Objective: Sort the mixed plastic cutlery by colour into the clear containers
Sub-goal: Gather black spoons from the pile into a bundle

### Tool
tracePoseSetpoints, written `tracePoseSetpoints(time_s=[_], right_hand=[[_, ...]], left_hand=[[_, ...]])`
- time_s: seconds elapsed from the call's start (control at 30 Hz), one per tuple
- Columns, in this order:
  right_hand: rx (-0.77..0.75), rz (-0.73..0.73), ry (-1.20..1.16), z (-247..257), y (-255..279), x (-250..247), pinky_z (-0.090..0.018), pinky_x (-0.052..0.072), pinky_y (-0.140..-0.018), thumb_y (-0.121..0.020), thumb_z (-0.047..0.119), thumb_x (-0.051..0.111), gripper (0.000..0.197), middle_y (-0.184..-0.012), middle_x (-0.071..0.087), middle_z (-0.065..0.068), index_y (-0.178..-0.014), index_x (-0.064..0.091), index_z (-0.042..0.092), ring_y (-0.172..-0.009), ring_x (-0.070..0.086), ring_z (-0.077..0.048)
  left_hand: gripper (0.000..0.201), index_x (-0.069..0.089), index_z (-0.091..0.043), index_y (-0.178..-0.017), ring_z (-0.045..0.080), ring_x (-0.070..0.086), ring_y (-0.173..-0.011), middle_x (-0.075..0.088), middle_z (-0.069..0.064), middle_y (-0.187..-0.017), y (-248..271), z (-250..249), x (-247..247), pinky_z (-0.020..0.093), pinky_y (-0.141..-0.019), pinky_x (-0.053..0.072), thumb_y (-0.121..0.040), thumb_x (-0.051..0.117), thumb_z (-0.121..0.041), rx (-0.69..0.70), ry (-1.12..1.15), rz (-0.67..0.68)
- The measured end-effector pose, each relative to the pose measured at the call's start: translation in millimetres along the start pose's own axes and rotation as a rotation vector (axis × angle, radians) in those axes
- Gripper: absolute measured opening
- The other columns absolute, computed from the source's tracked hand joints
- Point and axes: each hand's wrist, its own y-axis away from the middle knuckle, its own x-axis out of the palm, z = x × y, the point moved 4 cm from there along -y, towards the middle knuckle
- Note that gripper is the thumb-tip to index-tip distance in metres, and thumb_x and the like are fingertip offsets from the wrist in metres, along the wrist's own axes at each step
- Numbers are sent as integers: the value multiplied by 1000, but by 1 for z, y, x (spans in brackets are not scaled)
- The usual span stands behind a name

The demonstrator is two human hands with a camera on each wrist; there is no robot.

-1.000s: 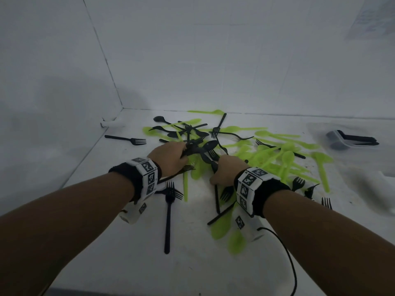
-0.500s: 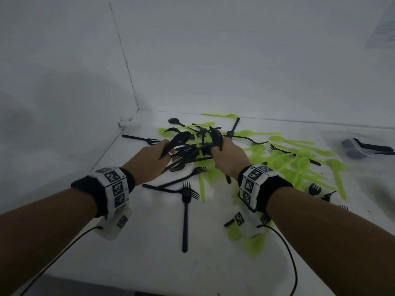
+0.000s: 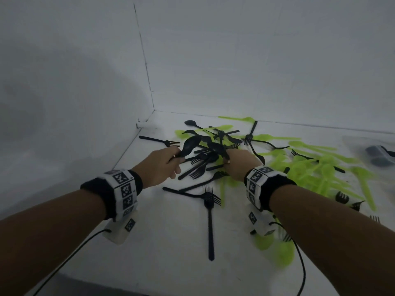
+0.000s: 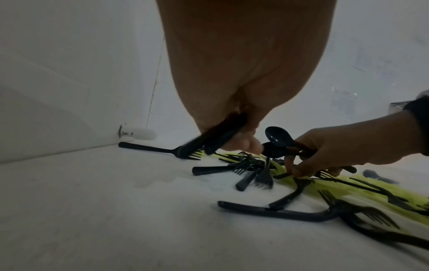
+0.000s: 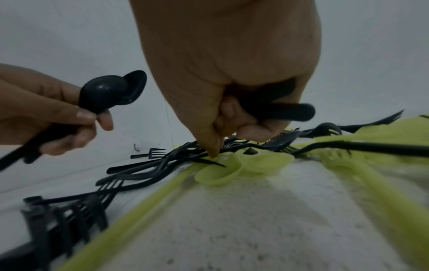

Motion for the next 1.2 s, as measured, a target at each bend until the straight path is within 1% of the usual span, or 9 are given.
tracePoseSetpoints(time_s=[0.13,0.27,0.37,0.57,0.67,0.83,0.97,1.1,1.2], right_hand=[[-24,-19,41,-3,-1,0,-34,52,-70,-100,27,46,13,-98,65,-3,-99,58,22,-86,63,-27],[-17,-174,-18,-9,4,-10,-35,45,-65,-107,33,37,25,-90,58,-5,-107,55,17,-81,58,-31],[1,-323,-71,-12,11,-26,-36,41,-62,-107,32,37,20,-82,54,-6,-104,49,16,-72,53,-32],[-2,-425,-383,-18,15,-38,-32,42,-57,-102,39,46,21,-72,60,3,-92,52,22,-65,59,-21],[-44,-347,-448,-22,3,-31,-39,51,-65,-101,29,53,13,-85,65,-3,-103,45,19,-74,64,-27],[0,-177,-426,-30,-19,-19,-36,48,-73,-101,25,53,35,-102,64,-6,-132,42,13,-87,61,-29],[29,-123,-311,-38,-35,-26,-33,41,-69,-98,31,51,23,-95,61,-5,-111,54,13,-90,60,-30],[20,-119,-334,-42,-44,-31,-35,40,-69,-101,36,46,27,-92,58,-4,-113,43,12,-82,57,-29],[-2,-81,-338,-44,-49,-31,-34,39,-67,-101,34,45,24,-88,56,-3,-112,43,12,-81,56,-28]], left_hand=[[25,52,-15,-87,11,50,-61,57,1,-73,-12,2,-2,25,-59,43,-106,50,-32,21,-133,-34],[22,58,-8,-97,14,61,-70,64,6,-86,-25,3,4,26,-63,56,-106,48,-25,-3,-13,-27],[22,55,-12,-92,18,54,-64,62,7,-78,-36,-1,9,35,-62,48,-106,47,-28,47,-103,-67],[32,42,-24,-68,20,52,-70,52,-4,-70,-54,1,31,31,-57,33,-94,61,-25,45,-361,20],[33,43,-27,-68,21,55,-77,54,-5,-75,-56,4,36,30,-61,34,-92,65,-26,12,-402,67],[32,44,-21,-68,15,53,-72,56,-3,-76,-50,-5,33,26,-61,37,-88,67,-24,-59,-382,86],[26,46,-21,-75,10,48,-68,54,-5,-77,-41,-16,27,26,-62,36,-88,69,-27,-159,-301,144],[12,57,-19,-101,15,55,-76,61,-1,-90,-33,-22,17,29,-65,41,-97,60,-30,-267,-254,151],[15,61,-16,-103,12,56,-73,62,-1,-86,-28,-27,12,22,-64,45,-100,60,-31,-282,-159,133]])
